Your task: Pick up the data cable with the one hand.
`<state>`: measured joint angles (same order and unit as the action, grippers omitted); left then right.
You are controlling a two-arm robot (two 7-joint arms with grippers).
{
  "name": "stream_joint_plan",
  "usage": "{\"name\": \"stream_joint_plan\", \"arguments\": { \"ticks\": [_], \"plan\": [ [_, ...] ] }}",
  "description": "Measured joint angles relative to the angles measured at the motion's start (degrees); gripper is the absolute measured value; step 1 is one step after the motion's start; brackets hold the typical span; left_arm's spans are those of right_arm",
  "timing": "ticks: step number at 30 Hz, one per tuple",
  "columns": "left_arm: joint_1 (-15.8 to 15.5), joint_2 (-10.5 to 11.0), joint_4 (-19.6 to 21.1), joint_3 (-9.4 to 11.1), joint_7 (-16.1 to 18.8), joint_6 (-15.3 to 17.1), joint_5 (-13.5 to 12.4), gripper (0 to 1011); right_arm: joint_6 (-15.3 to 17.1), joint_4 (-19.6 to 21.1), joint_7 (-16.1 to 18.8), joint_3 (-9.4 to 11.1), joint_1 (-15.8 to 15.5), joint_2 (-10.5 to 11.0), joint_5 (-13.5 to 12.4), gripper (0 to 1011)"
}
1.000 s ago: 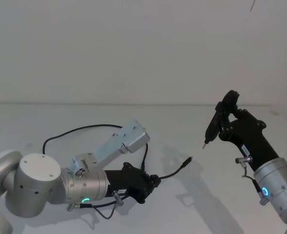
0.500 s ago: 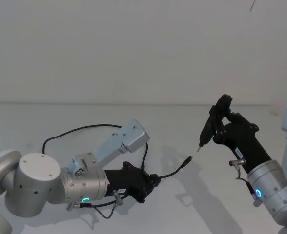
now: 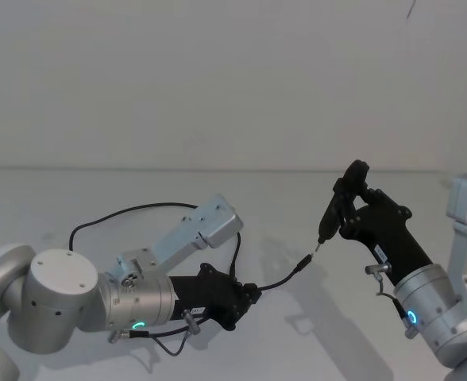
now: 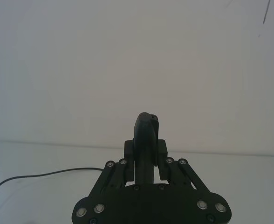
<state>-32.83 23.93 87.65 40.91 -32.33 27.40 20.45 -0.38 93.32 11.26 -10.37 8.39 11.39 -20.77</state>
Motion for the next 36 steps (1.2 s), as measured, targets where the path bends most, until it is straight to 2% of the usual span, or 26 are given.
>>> {"name": "stream_joint_plan", "arguments": {
  "ticks": [22, 36],
  "plan": [
    [0.0, 0.0, -0.01, 0.0, 0.0, -0.01, 0.0, 39, -1.03, -3.36, 0.94, -0.04, 1.31, -0.85, 0.72, 279],
    [0.0, 0.0, -0.01, 0.0, 0.0, 0.0, 0.0, 39, -1.42, -4.1, 1.25, -0.13, 1.66, -0.93, 0.83, 279]
  ]
}}
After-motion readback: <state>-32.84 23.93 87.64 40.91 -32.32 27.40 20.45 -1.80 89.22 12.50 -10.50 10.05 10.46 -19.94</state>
